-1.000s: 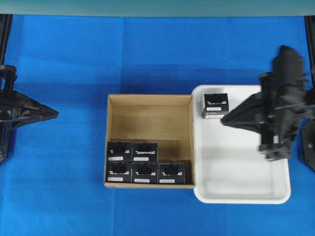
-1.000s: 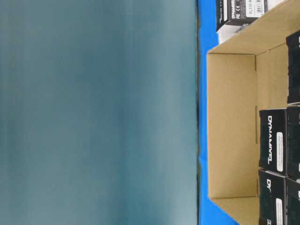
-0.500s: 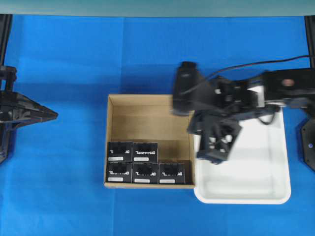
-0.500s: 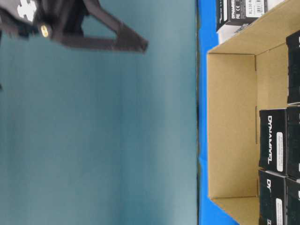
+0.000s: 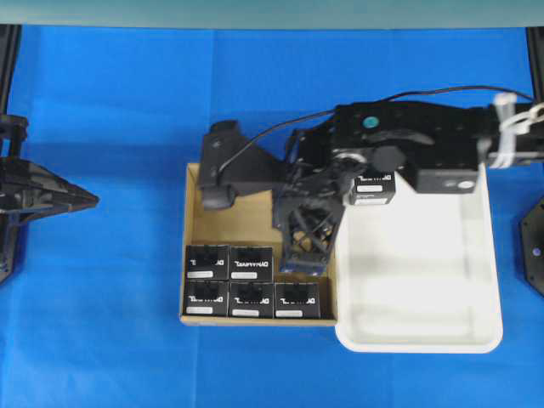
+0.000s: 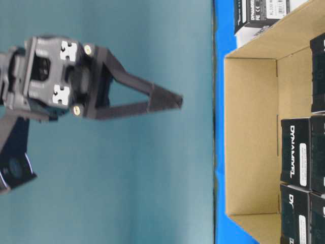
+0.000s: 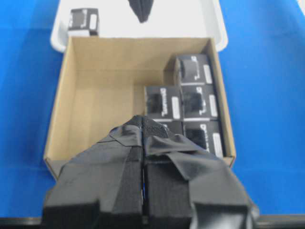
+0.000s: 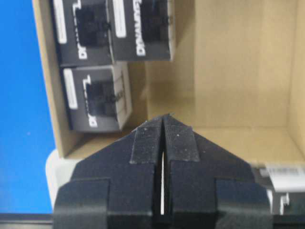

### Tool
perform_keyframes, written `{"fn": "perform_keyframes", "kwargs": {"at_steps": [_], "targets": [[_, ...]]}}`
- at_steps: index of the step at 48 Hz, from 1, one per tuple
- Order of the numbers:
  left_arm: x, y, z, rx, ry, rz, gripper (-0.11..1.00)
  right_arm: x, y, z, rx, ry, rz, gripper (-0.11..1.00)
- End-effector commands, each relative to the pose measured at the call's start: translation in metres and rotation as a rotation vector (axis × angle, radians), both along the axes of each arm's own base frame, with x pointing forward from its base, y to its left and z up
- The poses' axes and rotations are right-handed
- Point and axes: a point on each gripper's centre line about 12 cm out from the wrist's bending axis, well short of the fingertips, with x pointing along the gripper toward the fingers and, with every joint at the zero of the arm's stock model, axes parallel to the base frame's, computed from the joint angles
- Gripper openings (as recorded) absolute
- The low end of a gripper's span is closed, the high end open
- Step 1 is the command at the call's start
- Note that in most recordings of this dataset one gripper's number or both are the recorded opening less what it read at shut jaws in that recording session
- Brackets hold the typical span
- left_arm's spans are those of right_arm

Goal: Pick the box from inside the cardboard box.
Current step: 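Lower the right gripper onto the top-middle black DYNAMIXEL box and close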

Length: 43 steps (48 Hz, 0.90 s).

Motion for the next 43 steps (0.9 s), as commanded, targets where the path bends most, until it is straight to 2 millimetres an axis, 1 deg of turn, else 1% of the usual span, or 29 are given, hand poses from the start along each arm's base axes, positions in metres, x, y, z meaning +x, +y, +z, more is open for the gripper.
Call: {"fn": "perform_keyframes", "kwargs": {"at_steps": [1,9,13,16,23,26,29,31,43], "targets": [[0.002,0.000,0.014,0.001,-0.035,0.002,-0.07,0.007,0.000,0.007,0.023,-0.025,-0.002,-0.02],[0.002,0.000,0.014,0.001,-0.035,0.002,-0.07,0.011,-0.008,0.008,0.069,-0.027,-0.032,0.04],[0.002,0.000,0.014,0.001,-0.035,0.002,-0.07,0.011,-0.012,0.008,0.098,-0.030,-0.050,0.16],[0.002,0.000,0.014,0.001,-0.035,0.000,-0.07,0.011,-0.014,0.009,0.102,-0.034,-0.051,0.29],[0.002,0.000,0.014,0.001,-0.035,0.000,-0.07,0.012,-0.015,0.005,0.092,-0.036,-0.023,0.72],[0.002,0.000,0.015,0.001,-0.035,0.000,-0.07,0.012,-0.015,0.001,0.089,-0.030,-0.011,0.87],[0.002,0.000,0.015,0.001,-0.035,0.000,-0.07,0.013,-0.015,-0.003,0.093,-0.016,-0.007,0.96],[0.002,0.000,0.015,0.001,-0.038,0.002,-0.07,0.014,-0.015,-0.008,0.097,-0.005,-0.008,0.99],[0.002,0.000,0.016,0.001,-0.038,0.000,-0.07,0.028,-0.013,-0.041,0.120,0.028,-0.011,0.99]]}}
